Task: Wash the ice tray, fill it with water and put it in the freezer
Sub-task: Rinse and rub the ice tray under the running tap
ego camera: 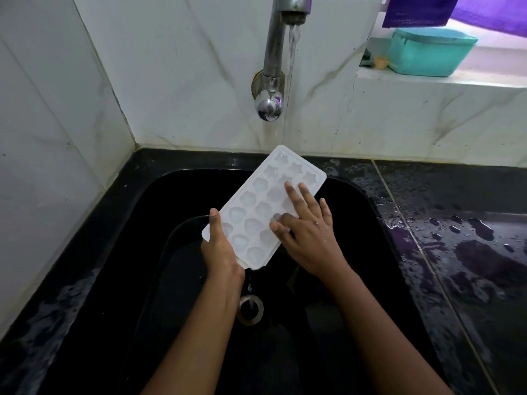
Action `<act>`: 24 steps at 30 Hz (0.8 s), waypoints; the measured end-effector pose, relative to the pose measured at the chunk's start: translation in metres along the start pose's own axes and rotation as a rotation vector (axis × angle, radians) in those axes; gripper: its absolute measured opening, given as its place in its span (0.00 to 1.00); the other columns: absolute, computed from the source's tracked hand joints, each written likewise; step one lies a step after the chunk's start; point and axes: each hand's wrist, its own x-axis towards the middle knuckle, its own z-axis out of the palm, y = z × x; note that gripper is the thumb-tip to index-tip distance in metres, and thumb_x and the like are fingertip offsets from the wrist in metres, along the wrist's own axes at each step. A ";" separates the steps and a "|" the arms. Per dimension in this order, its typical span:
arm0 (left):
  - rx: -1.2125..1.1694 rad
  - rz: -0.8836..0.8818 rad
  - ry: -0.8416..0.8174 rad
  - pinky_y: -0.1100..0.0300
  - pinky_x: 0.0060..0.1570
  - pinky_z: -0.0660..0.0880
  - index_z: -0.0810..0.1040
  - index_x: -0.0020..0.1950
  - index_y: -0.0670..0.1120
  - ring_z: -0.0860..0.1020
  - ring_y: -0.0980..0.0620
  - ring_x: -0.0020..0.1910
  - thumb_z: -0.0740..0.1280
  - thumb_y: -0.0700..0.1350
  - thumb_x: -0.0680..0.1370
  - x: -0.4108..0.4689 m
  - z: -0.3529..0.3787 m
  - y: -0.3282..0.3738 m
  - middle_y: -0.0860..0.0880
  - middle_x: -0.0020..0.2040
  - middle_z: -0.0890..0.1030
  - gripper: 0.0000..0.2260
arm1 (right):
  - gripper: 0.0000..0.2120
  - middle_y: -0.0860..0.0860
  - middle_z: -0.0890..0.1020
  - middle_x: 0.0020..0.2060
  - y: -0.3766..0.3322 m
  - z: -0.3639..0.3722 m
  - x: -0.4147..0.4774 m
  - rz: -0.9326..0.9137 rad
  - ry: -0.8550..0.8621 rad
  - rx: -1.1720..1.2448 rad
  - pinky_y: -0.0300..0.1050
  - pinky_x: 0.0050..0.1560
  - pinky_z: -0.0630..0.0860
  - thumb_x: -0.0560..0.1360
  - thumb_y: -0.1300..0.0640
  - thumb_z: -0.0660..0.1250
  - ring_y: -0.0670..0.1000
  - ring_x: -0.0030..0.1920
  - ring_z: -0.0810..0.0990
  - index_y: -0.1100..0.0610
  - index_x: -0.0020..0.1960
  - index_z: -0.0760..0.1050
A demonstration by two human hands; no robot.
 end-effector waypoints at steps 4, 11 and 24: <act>0.055 -0.044 -0.100 0.48 0.43 0.81 0.80 0.53 0.42 0.85 0.43 0.44 0.64 0.65 0.75 -0.004 0.005 -0.001 0.42 0.47 0.86 0.26 | 0.22 0.45 0.52 0.77 0.010 -0.005 0.000 0.065 0.144 0.041 0.56 0.73 0.43 0.75 0.35 0.51 0.46 0.76 0.46 0.49 0.57 0.72; 0.127 -0.105 -0.138 0.46 0.42 0.81 0.81 0.55 0.44 0.85 0.42 0.45 0.64 0.70 0.67 -0.005 0.005 0.000 0.43 0.48 0.86 0.32 | 0.40 0.51 0.48 0.77 0.037 -0.027 0.002 0.529 0.200 0.161 0.59 0.72 0.47 0.73 0.37 0.63 0.53 0.76 0.45 0.50 0.77 0.49; -0.197 -0.194 -0.384 0.40 0.54 0.77 0.75 0.68 0.47 0.80 0.39 0.59 0.56 0.58 0.82 -0.010 0.006 -0.003 0.42 0.62 0.81 0.21 | 0.25 0.53 0.77 0.53 0.067 -0.035 0.005 0.781 0.371 1.070 0.57 0.51 0.80 0.68 0.56 0.76 0.56 0.53 0.80 0.51 0.57 0.64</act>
